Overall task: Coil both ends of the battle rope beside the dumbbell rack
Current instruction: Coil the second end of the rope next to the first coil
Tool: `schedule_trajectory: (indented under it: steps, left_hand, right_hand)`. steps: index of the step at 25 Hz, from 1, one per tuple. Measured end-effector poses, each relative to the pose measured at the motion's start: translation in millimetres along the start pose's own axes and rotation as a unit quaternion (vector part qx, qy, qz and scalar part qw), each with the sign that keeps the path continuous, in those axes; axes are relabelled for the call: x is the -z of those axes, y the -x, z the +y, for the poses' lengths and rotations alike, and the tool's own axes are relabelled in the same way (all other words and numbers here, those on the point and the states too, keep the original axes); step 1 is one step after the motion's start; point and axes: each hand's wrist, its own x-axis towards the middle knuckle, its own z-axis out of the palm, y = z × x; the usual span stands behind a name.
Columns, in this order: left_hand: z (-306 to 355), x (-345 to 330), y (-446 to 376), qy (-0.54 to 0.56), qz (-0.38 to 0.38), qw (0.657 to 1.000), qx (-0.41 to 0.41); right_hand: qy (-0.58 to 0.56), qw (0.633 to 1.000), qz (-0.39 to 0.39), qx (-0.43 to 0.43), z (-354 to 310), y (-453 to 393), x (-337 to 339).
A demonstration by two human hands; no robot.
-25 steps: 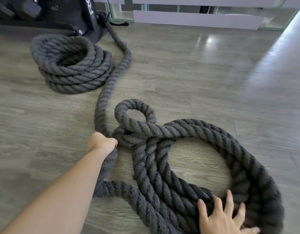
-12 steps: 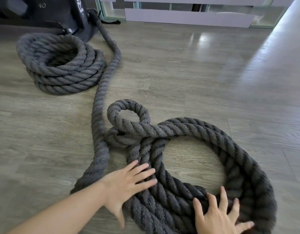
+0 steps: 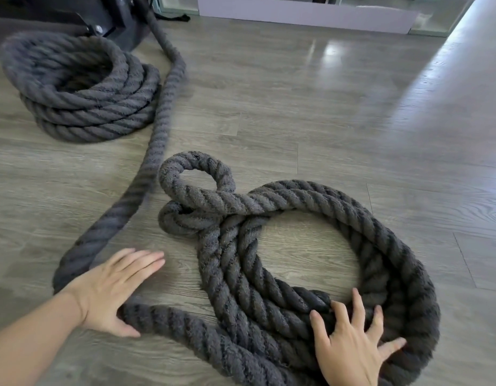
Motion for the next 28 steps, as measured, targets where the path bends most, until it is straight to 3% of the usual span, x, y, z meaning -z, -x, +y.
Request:
schedule_trajectory:
  steps: [2,4,7,10,12,14,18,21,24,26,28]
  left_hand:
    - [1.8,-1.2,-5.0,0.028,-0.021,0.998,0.046]
    - [12.4,3.6,-10.5,0.011,0.001,1.000,0.028]
    - [50.1,23.1,-38.0,-0.033,0.077,0.992,-0.092]
    - [96.7,43.1,-86.2,-0.111,0.037,0.958,-0.263]
    - [109.6,54.8,-106.8,-0.115,0.009,0.946,-0.303]
    - [114.4,56.5,-112.8,-0.096,-0.018,0.955,-0.282]
    - [132.1,41.4,-106.4,-0.062,0.031,0.979,-0.193]
    - [159.2,38.5,-107.2,-0.003,0.066,0.992,-0.103]
    - [182.8,39.6,-117.0,0.060,0.079,0.995,0.013]
    - [193.1,48.2,-127.0,0.090,0.080,0.991,0.065]
    - [201.3,55.9,-139.4,0.101,0.089,0.985,0.104]
  right_hand:
    - [0.000,1.000,-0.001,-0.003,0.1,-0.6,3.2]
    - [0.004,1.000,-0.018,0.000,-0.9,-0.2,5.8]
    - [0.002,0.999,-0.028,0.015,-0.1,-0.5,7.0]
    - [0.002,0.999,-0.036,0.033,3.2,-4.4,8.3]
    - [0.004,0.998,-0.040,0.042,4.3,-7.1,8.6]
    - [0.004,0.998,-0.043,0.053,6.3,-11.8,9.4]
    - [0.024,0.992,-0.020,0.119,14.1,-35.2,16.9]
    - [0.057,0.980,0.022,0.190,11.2,-79.9,30.9]
    - [0.096,0.971,0.002,0.219,-11.5,-121.8,47.9]
    - [0.074,0.987,0.015,0.140,-35.8,-114.1,46.7]
    - [-0.034,0.998,-0.036,-0.031,-71.1,-88.9,50.8]
